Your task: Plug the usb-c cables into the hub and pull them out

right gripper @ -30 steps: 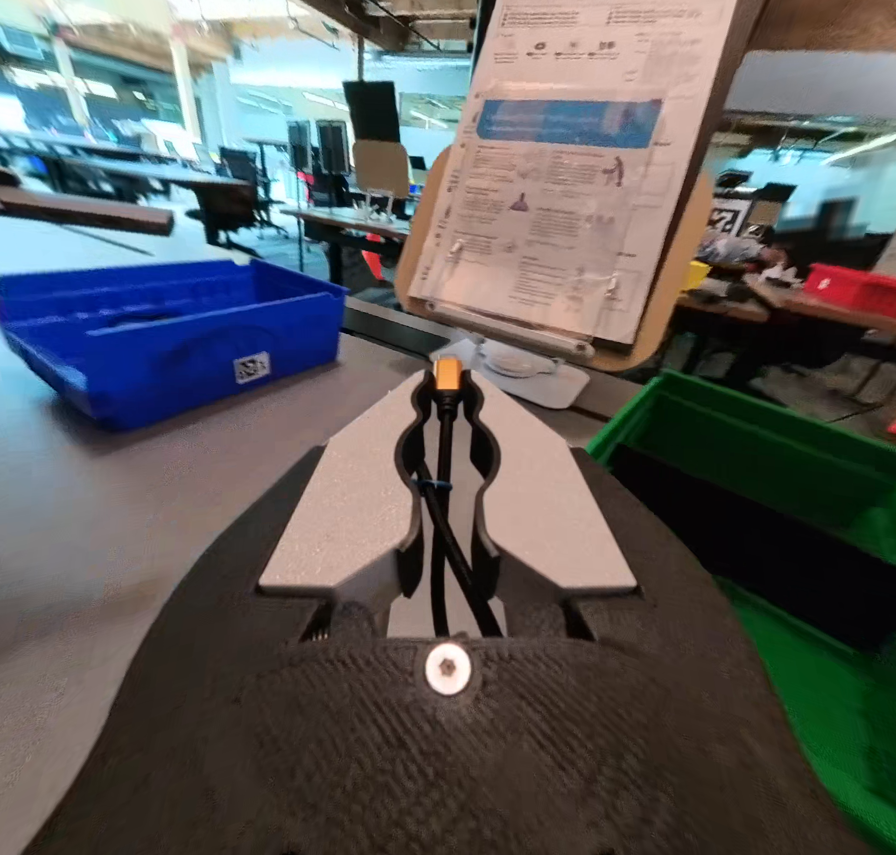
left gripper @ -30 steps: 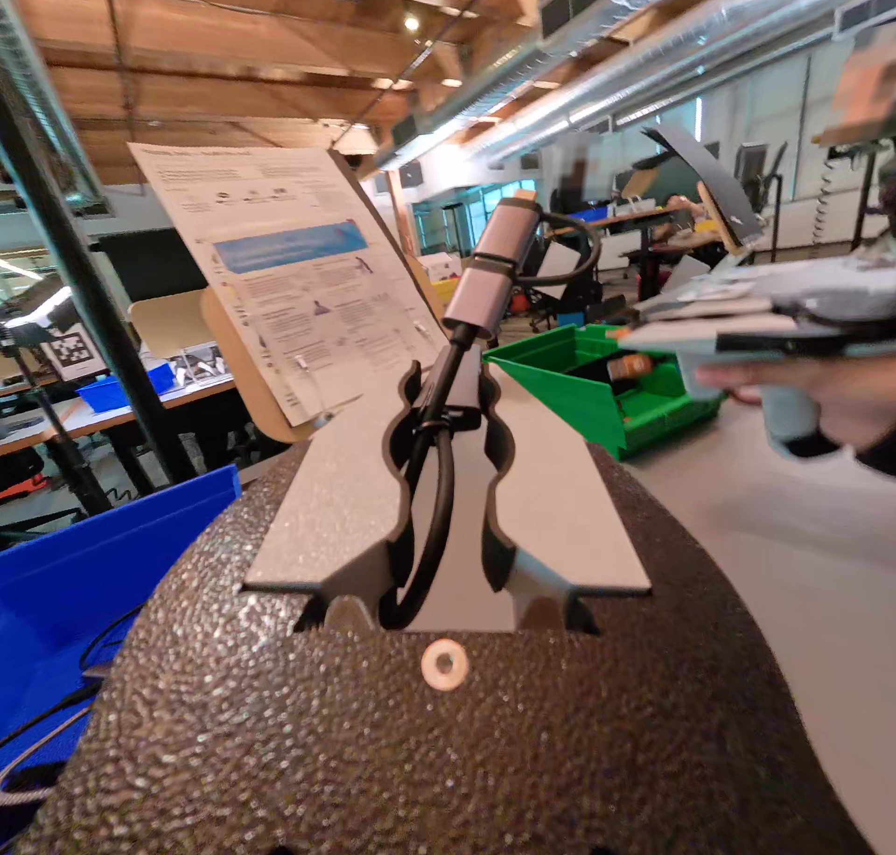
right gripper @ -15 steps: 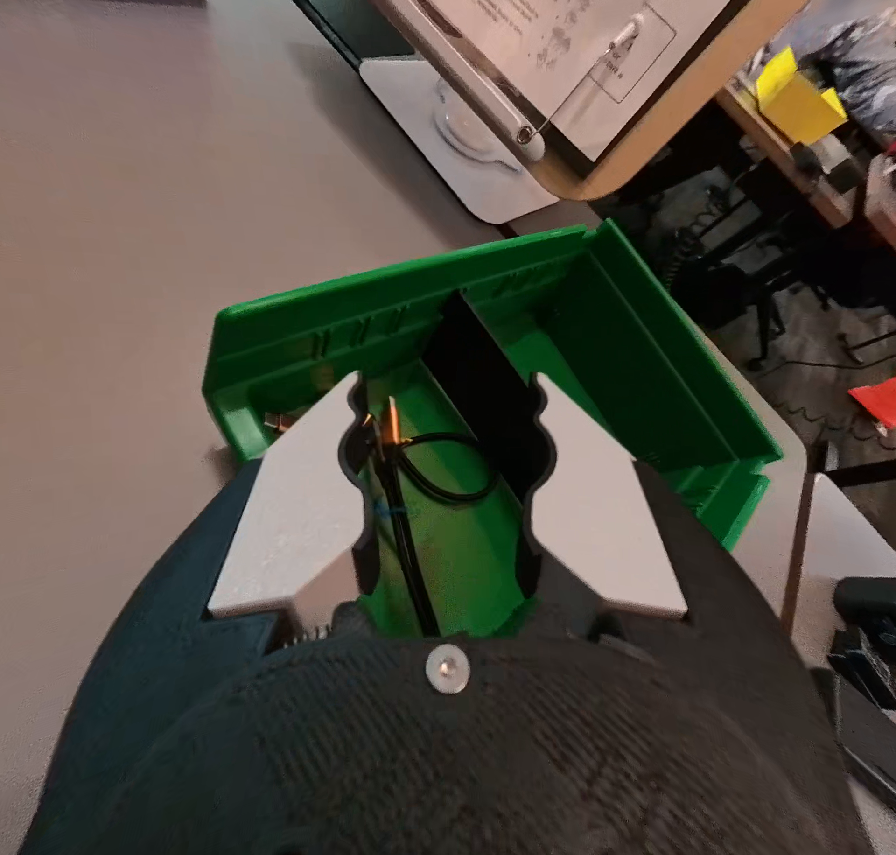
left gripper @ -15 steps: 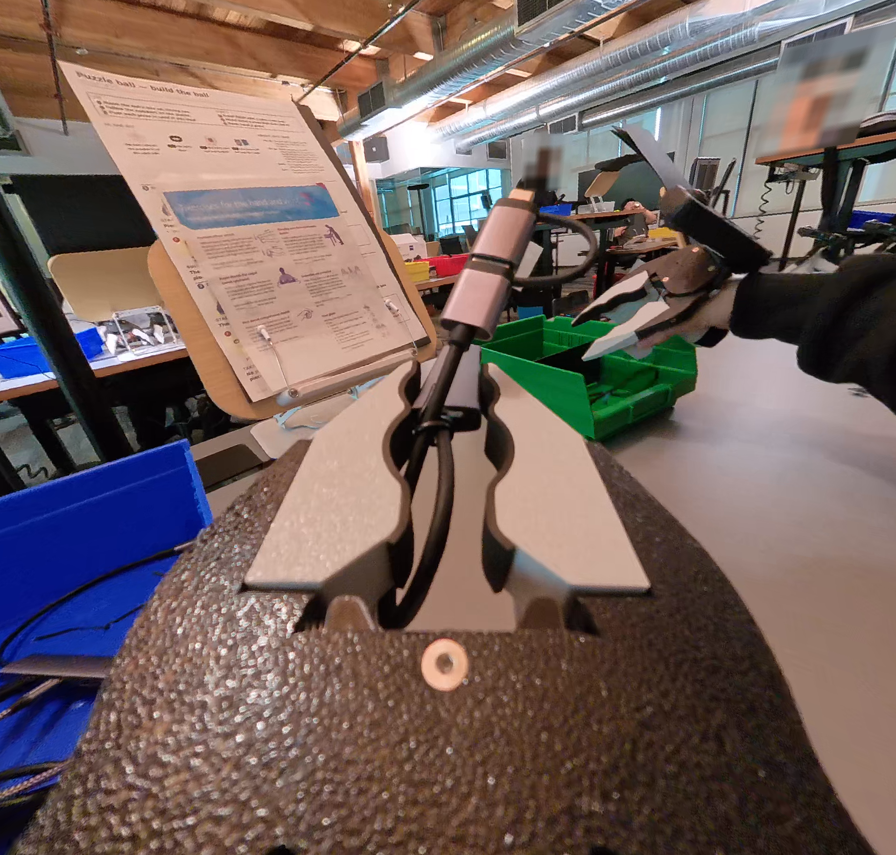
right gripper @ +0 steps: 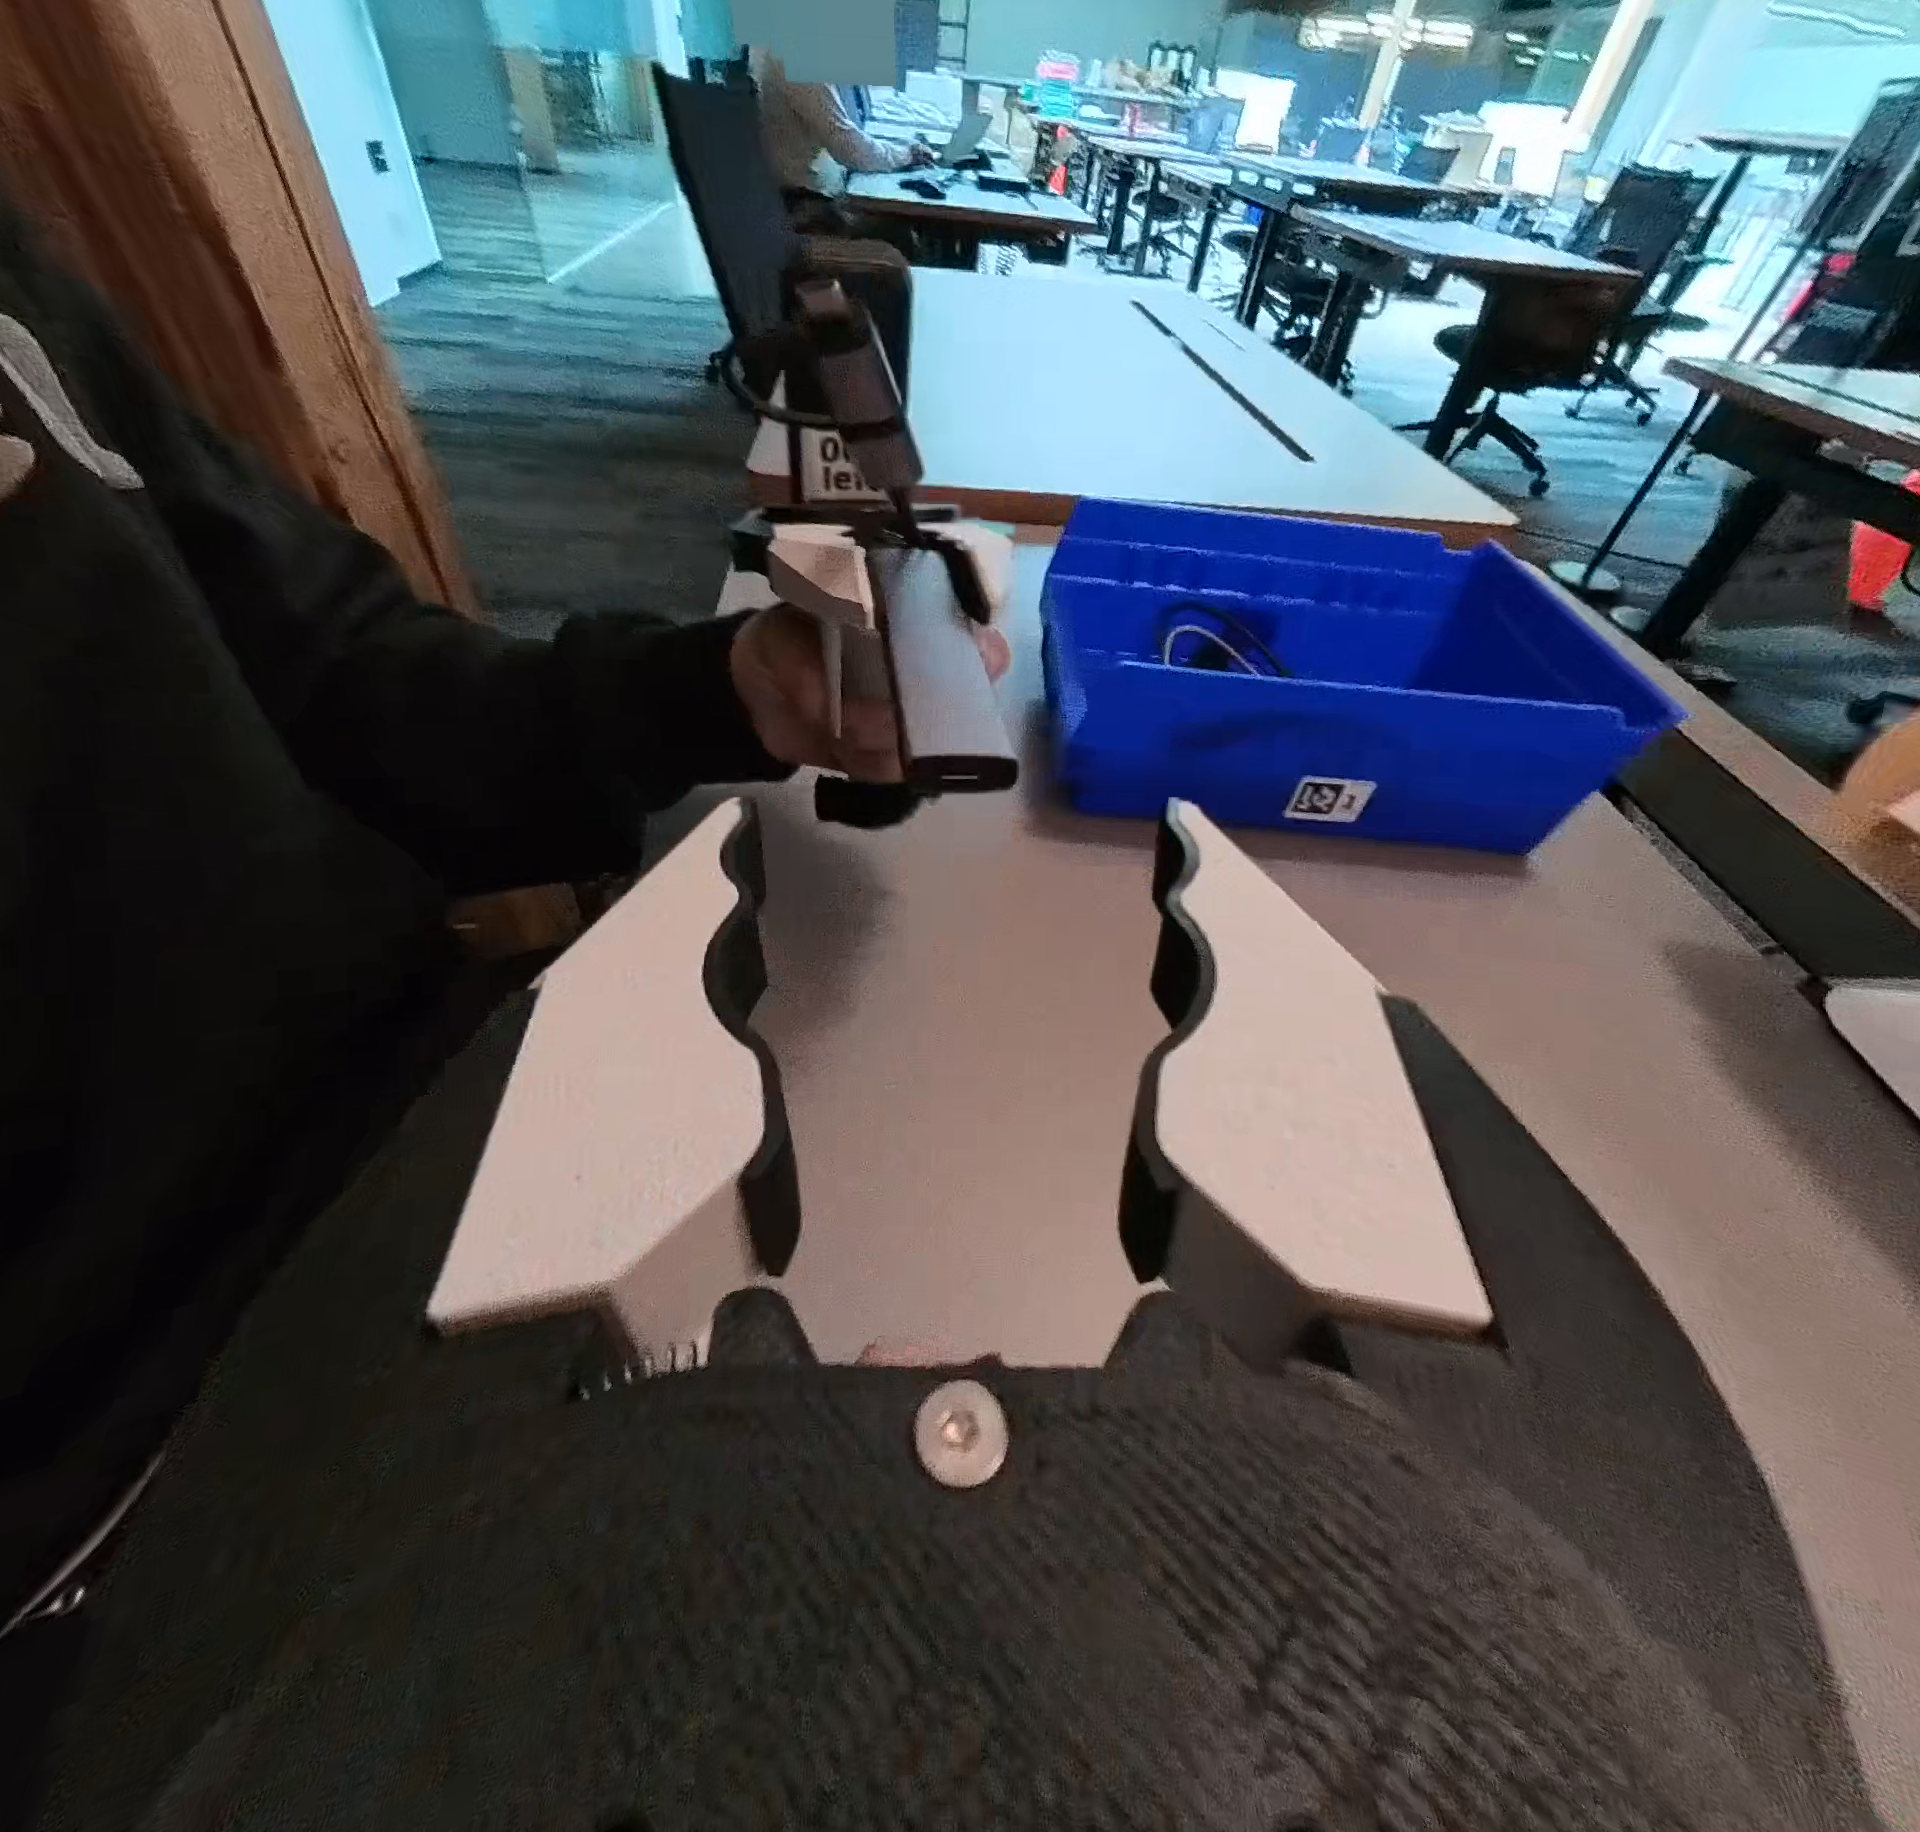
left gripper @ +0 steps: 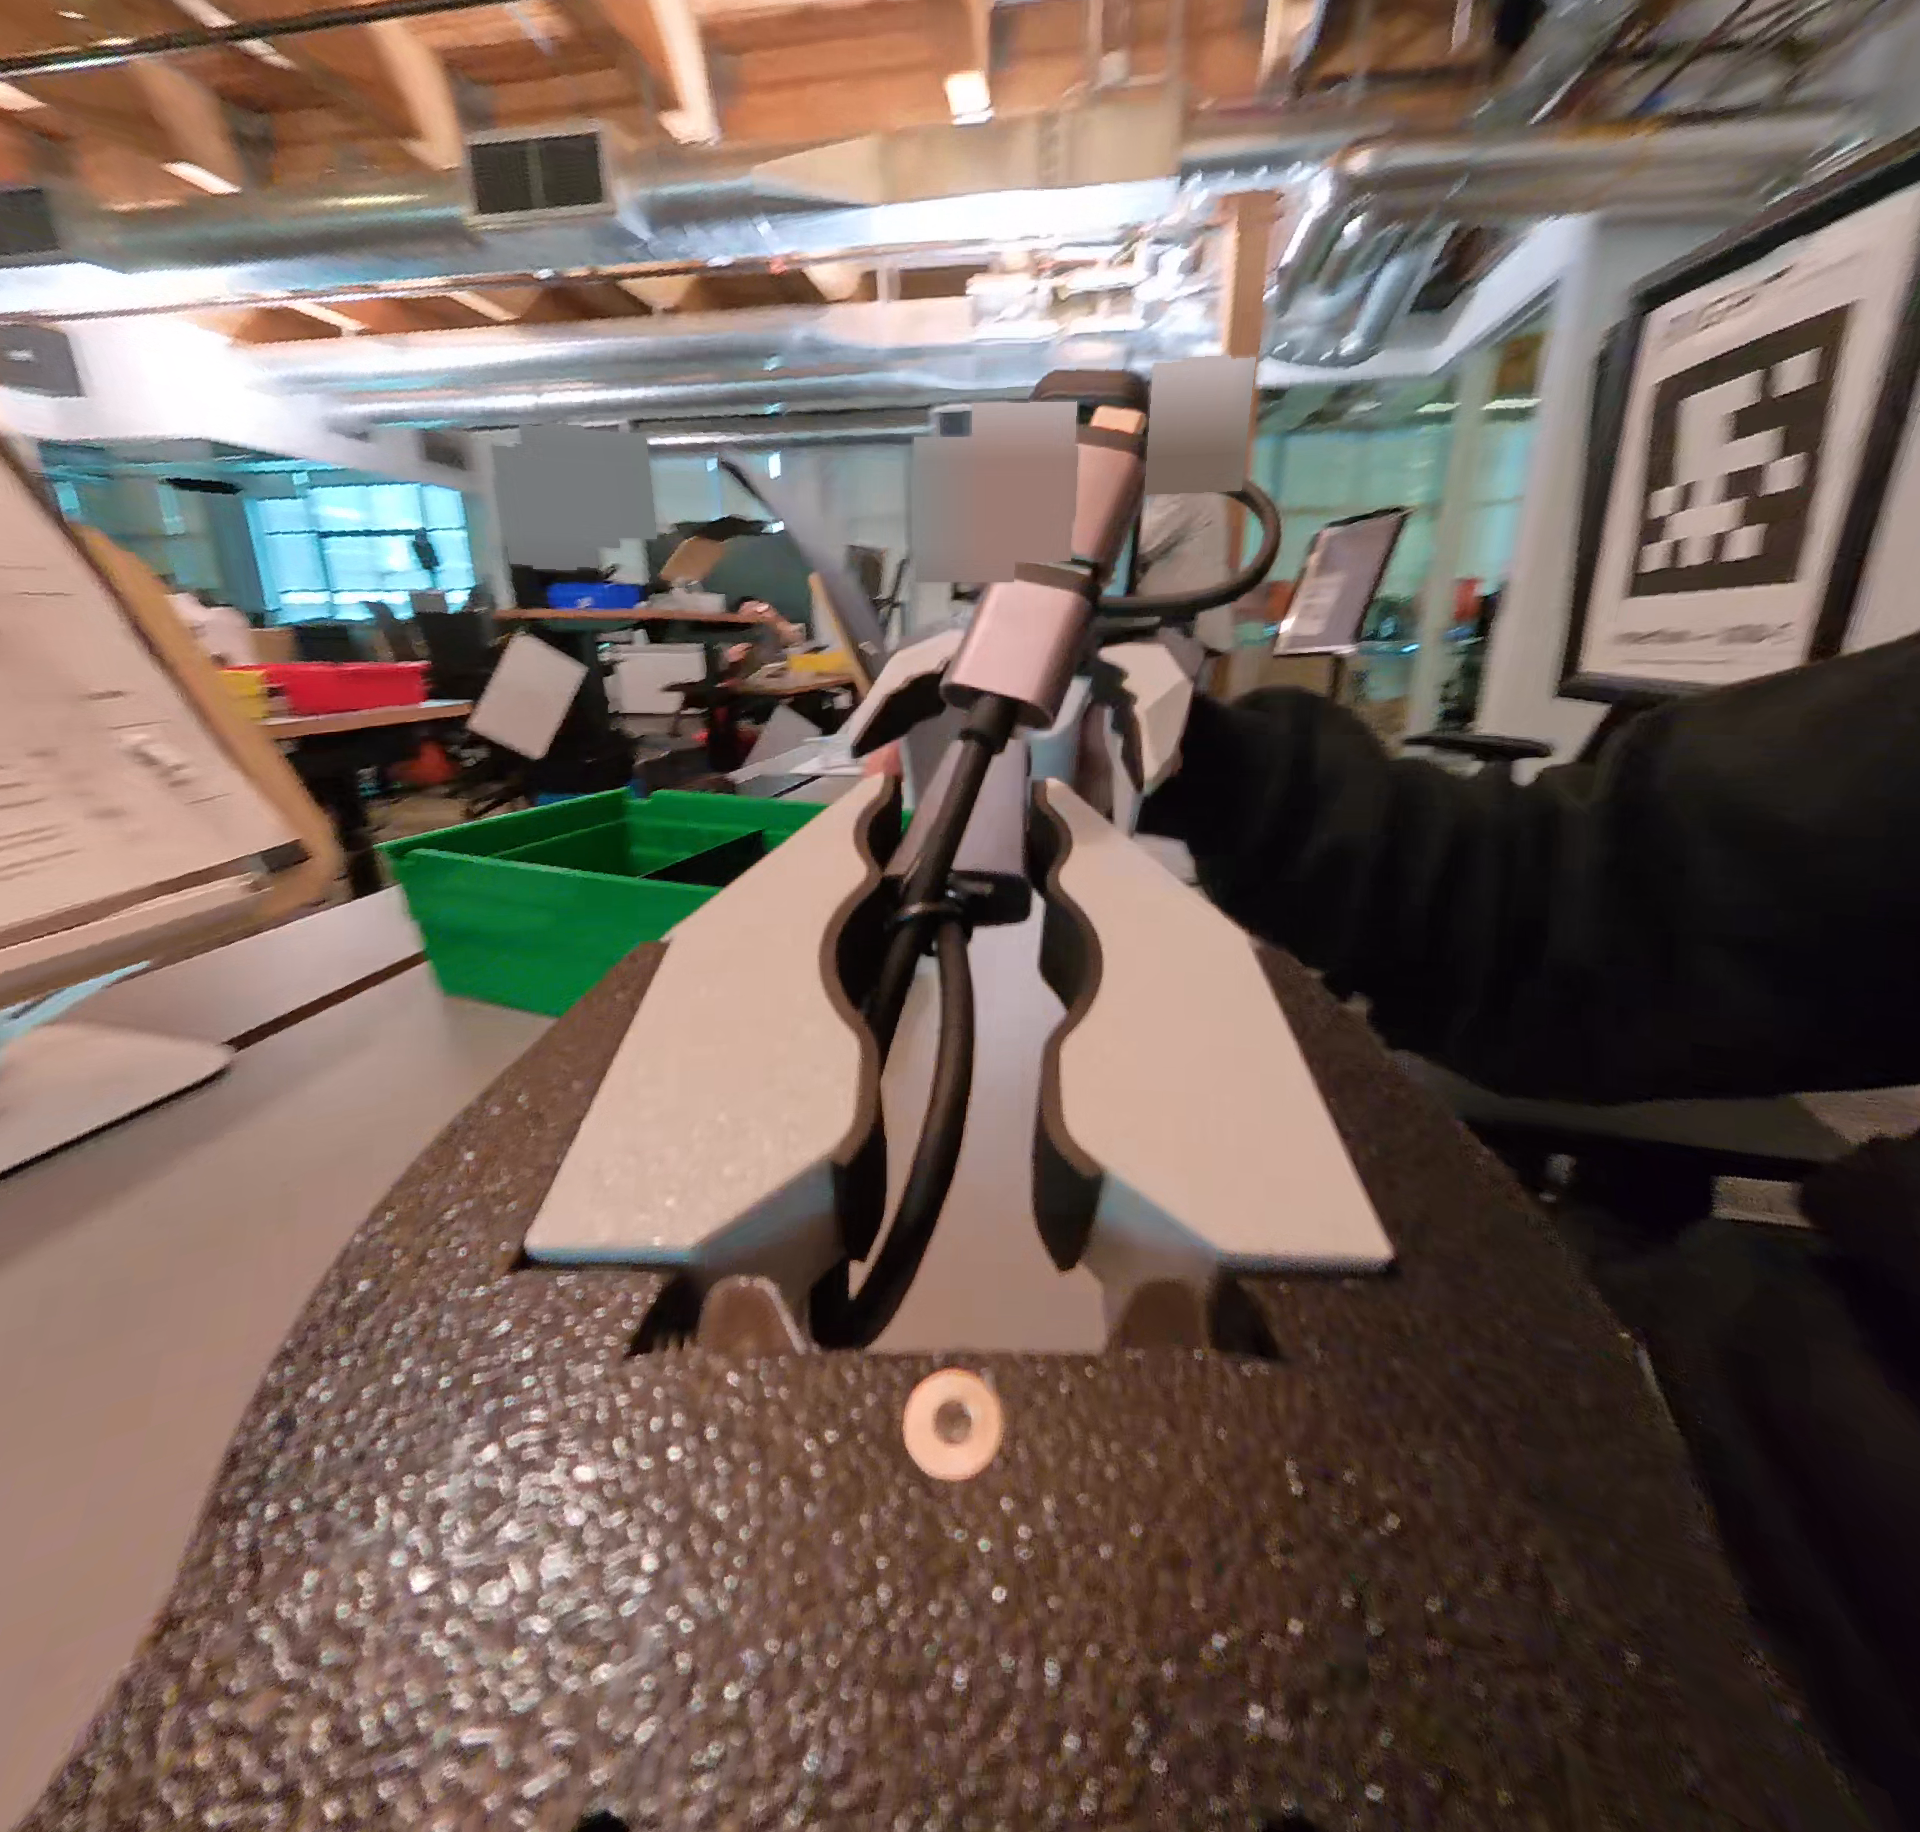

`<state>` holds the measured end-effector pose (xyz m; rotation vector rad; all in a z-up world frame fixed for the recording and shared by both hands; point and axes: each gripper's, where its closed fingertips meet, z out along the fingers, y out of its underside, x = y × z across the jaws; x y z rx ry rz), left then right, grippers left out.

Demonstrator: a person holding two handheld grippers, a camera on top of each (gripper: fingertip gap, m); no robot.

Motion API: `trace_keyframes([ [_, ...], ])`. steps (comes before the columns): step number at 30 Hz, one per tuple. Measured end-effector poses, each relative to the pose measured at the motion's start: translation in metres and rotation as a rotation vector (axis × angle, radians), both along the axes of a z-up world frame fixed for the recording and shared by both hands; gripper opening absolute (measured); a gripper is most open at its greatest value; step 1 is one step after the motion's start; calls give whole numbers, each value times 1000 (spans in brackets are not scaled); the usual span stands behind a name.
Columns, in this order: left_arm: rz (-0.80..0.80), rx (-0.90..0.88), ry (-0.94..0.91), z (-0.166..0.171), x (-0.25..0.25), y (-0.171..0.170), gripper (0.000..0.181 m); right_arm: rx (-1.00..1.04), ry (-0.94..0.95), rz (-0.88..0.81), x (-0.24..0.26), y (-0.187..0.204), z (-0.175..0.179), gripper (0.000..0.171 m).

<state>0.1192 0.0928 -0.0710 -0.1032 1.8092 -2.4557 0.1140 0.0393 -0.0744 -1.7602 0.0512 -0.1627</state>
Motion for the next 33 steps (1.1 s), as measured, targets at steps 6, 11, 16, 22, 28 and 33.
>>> trace_keyframes([
  [6,-92,4,-10,-4,-14,-8,22,74,19,41,-11,30,-1,56],
  [11,-101,18,-6,-8,-14,-12,22,58,13,68,-17,39,-11,27],
  [16,-93,25,6,-12,-11,-12,22,28,34,38,-12,40,-16,23],
  [22,190,56,20,-19,26,-5,78,75,-74,-175,34,-1,21,23],
  [28,254,182,0,-36,36,-4,81,-138,-256,-996,150,-157,61,24],
  [33,241,185,12,-40,36,-9,72,-396,-306,-1321,214,-248,60,24],
])
